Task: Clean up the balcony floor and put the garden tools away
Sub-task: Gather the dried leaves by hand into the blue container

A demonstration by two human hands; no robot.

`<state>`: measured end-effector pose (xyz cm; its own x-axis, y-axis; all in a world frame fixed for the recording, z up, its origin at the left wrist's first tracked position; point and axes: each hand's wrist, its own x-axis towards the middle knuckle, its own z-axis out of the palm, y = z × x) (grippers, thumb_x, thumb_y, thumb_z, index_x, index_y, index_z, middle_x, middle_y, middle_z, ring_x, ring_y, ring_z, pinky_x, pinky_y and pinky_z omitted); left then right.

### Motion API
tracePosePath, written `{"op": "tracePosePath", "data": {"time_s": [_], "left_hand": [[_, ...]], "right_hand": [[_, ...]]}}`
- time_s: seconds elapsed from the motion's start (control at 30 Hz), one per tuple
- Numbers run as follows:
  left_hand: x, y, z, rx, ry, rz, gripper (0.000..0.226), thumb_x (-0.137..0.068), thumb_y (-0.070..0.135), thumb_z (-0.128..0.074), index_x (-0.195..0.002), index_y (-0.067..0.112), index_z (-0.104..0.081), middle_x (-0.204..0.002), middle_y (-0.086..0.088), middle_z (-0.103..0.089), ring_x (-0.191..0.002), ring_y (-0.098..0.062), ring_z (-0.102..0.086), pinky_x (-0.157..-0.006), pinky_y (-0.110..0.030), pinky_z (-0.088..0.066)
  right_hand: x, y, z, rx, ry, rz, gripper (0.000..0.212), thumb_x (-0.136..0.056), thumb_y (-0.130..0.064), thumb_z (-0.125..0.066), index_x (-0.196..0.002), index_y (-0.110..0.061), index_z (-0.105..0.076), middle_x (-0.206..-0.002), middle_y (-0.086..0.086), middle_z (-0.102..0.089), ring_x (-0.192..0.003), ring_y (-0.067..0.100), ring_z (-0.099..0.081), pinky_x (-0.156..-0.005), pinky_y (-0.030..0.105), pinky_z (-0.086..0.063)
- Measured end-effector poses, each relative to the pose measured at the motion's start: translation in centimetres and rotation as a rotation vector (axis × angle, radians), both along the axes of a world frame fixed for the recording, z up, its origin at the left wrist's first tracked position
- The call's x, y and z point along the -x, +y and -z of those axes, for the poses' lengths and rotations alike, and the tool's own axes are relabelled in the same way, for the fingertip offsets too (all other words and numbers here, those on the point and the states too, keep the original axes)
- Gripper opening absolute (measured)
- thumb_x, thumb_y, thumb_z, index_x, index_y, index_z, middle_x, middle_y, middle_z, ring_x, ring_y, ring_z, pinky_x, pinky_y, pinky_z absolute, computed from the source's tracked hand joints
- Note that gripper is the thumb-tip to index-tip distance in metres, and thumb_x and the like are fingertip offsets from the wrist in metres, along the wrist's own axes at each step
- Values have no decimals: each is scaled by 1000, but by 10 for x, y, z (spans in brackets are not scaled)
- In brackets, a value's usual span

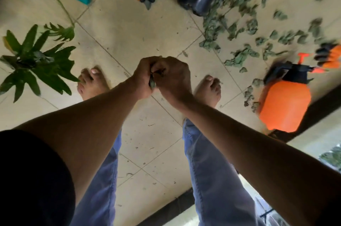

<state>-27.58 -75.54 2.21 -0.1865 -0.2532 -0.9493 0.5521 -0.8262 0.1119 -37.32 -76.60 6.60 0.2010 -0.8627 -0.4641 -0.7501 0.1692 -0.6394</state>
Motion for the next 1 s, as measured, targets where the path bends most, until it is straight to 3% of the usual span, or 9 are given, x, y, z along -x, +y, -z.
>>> {"op": "tracePosePath", "data": {"time_s": [0.17,0.3,0.47,0.53,0.6,0.7,0.87,0.9,1.0], "left_hand": [[21,-8,-11,38,-56,104,54,-98,26,-46,-44,23,-53,-48,5,-49,-46,-11,-51,-47,-20,-38],[33,-10,-27,95,52,141,68,-105,28,-32,-42,21,-55,-44,5,-49,-43,-10,-52,-50,-20,-40],[53,-19,-45,117,-6,258,68,-99,11,-27,-38,22,-55,-45,7,-50,-44,-8,-54,-46,-16,-40],[64,-25,-49,102,-3,302,58,-97,12,-31,-47,23,-60,-53,5,-55,-55,-9,-59,-48,-17,-42],[75,-32,-52,69,-28,337,33,-93,18,-43,-68,22,-63,-72,0,-58,-71,-15,-60,-59,-24,-42],[88,-42,-56,9,-96,375,16,-92,20,-50,-80,21,-61,-83,-3,-54,-77,-17,-56,-62,-26,-39],[119,-60,-64,7,-67,395,29,-99,14,-55,-72,16,-64,-60,1,-65,-52,-11,-62,-45,-16,-45],[126,-63,-65,5,-62,394,29,-98,14,-59,-69,16,-64,-59,1,-63,-49,-10,-58,-44,-17,-42],[145,-71,-68,-73,-54,450,27,-96,12,-63,-70,14,-59,-58,0,-55,-46,-7,-51,-40,-15,-30]], "right_hand": [[15,4,2,82,133,55,29,-76,5,-60,-66,-18,-74,-61,-1,-67,-57,14,-56,-47,19,-35],[28,4,-26,51,43,13,22,-81,5,-57,-69,-7,-71,-64,7,-66,-54,15,-53,-46,20,-35],[54,-5,-54,58,34,43,17,-83,1,-52,-79,-9,-65,-84,7,-60,-66,21,-58,-52,29,-40],[65,-13,-59,87,86,82,11,-84,-1,-57,-82,-11,-62,-89,7,-55,-70,21,-55,-52,29,-38],[75,-17,-61,95,207,86,8,-83,-6,-62,-84,-13,-59,-89,5,-52,-79,21,-51,-55,30,-34],[90,-22,-62,77,277,150,8,-83,-9,-61,-87,-15,-57,-86,3,-52,-82,24,-50,-59,32,-33],[133,-23,-76,-3,204,230,5,-91,-22,-59,-96,-22,-60,-90,-9,-57,-77,13,-48,-81,1,-27],[143,-20,-70,-23,224,264,8,-92,-34,-57,-99,-29,-58,-91,-12,-60,-79,13,-53,-86,4,-30],[175,-10,-48,-180,278,396,38,-84,-68,-50,-107,-38,-54,-98,-13,-66,-92,19,-62,-84,40,-51]]}}
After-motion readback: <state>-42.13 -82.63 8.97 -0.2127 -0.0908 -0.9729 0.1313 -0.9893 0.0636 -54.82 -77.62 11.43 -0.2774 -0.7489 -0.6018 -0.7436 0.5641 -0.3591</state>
